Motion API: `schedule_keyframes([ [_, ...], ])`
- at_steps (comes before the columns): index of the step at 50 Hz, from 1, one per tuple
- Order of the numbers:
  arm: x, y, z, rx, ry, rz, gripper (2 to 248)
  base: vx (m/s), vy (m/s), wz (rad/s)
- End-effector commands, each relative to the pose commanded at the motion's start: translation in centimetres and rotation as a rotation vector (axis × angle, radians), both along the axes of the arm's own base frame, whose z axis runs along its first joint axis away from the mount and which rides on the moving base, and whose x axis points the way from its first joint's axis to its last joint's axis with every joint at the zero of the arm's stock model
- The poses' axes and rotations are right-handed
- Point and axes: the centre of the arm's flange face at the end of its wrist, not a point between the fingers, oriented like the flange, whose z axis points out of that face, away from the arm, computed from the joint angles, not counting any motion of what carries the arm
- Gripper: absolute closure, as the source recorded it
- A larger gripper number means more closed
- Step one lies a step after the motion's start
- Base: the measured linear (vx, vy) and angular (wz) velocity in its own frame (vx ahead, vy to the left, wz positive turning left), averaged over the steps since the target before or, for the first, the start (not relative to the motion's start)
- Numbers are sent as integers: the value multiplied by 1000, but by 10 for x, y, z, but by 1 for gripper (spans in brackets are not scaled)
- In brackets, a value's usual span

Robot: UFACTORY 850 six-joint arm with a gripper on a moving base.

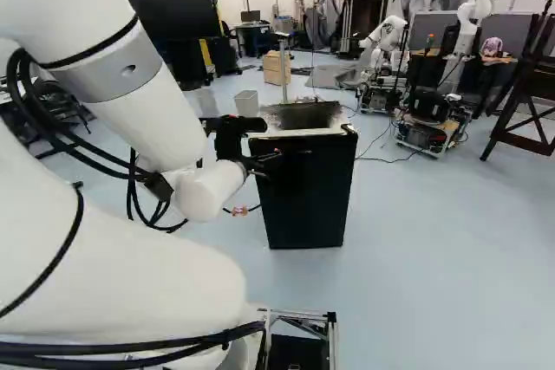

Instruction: Grab a drink from the fridge

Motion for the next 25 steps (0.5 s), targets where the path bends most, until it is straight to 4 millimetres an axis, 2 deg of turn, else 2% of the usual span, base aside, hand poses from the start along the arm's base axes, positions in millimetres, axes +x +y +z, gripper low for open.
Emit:
schedule_keyframes([
  [25, 2, 6, 0, 8, -1, 7, 3, 4, 9, -1],
])
